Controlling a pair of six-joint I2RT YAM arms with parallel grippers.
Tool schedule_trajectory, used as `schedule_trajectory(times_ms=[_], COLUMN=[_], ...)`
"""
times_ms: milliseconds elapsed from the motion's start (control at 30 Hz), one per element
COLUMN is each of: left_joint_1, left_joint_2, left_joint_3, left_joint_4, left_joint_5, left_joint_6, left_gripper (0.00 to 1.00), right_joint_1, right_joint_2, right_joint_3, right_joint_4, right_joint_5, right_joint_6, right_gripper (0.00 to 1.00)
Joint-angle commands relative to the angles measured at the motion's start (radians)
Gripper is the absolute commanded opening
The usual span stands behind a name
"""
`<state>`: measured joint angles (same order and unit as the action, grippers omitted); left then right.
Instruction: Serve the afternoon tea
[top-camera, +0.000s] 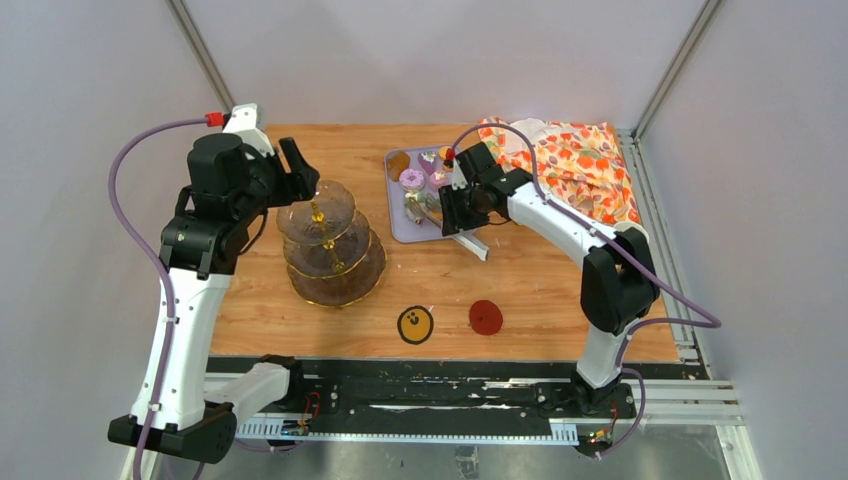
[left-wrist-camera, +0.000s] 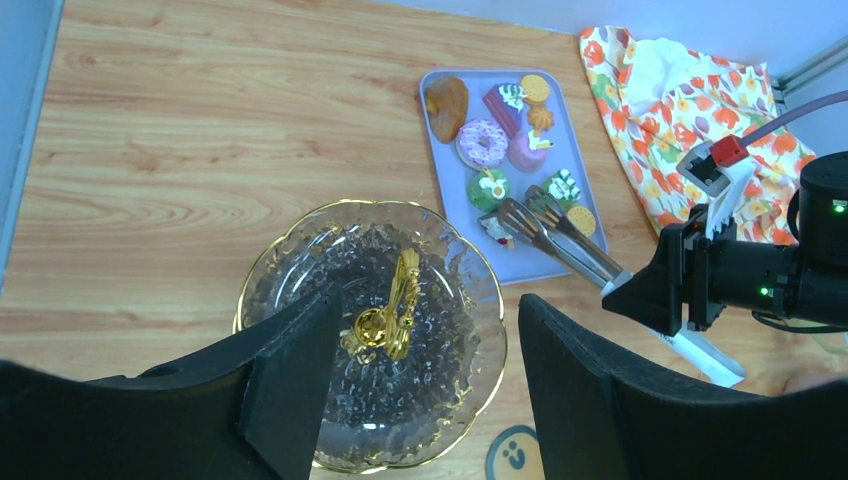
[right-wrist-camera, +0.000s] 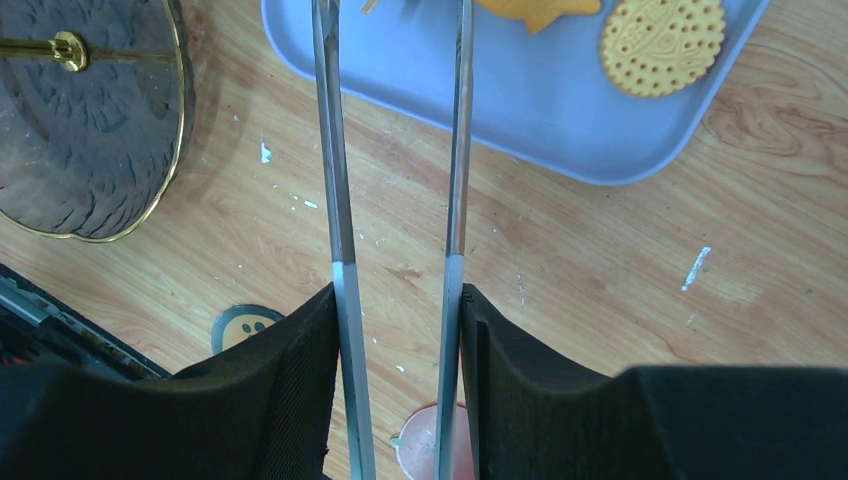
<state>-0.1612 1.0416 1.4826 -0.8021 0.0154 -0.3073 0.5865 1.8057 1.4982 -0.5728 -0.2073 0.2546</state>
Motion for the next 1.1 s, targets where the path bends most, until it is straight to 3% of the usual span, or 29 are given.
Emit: schedule_trajectory(times_ms=[0,367,433,567,733,1067], left_joint_1=[-0.003,-0.003,-0.003,-0.003,-0.003,-0.003], left_joint_2=[-0.018,-0.024,-0.026,-0.03,-0.035,-0.044], left_joint_3=[-0.016,-0.031,-0.032,-0.034,-0.031,0.016], left_joint_4=[0.034,0.04,0.04,0.038,0.039,0.019], left_joint_5=[0.001,0.002,0.002,0.001,-0.001,-0.035], left_joint_6=[0.002,0.002,0.002,0.002,0.004,0.032], left_gripper=[0.7,0.7,0.7,0.7,0.7,0.7], right_joint_1=[0.024,0.03,0.03,0.029,0.029,0.032], right_joint_2=[0.011,0.027,0.026,0.007,-0.056,-0.254], right_joint_3=[0.041,0.042,0.043,0.039,0.018,-0.032], right_joint_4=[0.012,0.006,0.007,0.007,0.007,-0.026], right_joint_5=[-0.036,-0.049,-0.04,-0.018,0.015,0.016], right_joint_6=[0.003,-0.009,-0.011,-0.008,-0.009,-0.032], right_gripper=[0.44,0.46,0.4,0.15,0.02,0.0])
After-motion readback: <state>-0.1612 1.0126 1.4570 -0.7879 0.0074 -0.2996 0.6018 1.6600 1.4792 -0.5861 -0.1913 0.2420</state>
